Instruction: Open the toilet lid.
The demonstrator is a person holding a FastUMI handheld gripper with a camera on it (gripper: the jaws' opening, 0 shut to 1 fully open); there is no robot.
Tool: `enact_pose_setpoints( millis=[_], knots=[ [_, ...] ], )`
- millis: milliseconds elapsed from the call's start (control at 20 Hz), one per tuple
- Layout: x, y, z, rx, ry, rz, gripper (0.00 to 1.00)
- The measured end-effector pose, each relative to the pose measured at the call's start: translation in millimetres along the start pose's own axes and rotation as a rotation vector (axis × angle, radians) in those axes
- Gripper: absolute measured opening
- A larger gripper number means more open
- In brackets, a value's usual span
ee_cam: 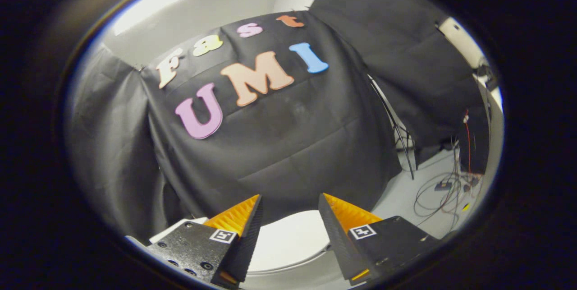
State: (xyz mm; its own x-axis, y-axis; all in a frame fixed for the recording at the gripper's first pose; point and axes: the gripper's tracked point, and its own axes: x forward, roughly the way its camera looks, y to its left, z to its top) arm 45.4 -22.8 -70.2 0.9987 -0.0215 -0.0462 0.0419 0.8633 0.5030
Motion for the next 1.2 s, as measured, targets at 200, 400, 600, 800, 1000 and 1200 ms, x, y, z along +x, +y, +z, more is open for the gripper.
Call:
enact_pose_setpoints(
  millis=[200, 400, 600, 800, 1000, 1200],
  knots=[
    [22.7, -23.3, -27.5, 0.195, 0.009, -0.032, 0.71],
    [41.6, -54.1, -69.4, 0.374, 0.065, -0.059, 0.68],
    [58.5, -86.8, -120.6, 0.543, 0.139, -0.121, 0.63],
    [74.2, -108.2, -154.0, 0.643, 0.197, -0.177, 0.64],
    [95.3, -123.8, -169.7, 0.752, 0.234, -0.188, 0.64],
    [110.9, -138.8, -167.2, 0.889, 0.216, -0.187, 0.51]
  ],
)
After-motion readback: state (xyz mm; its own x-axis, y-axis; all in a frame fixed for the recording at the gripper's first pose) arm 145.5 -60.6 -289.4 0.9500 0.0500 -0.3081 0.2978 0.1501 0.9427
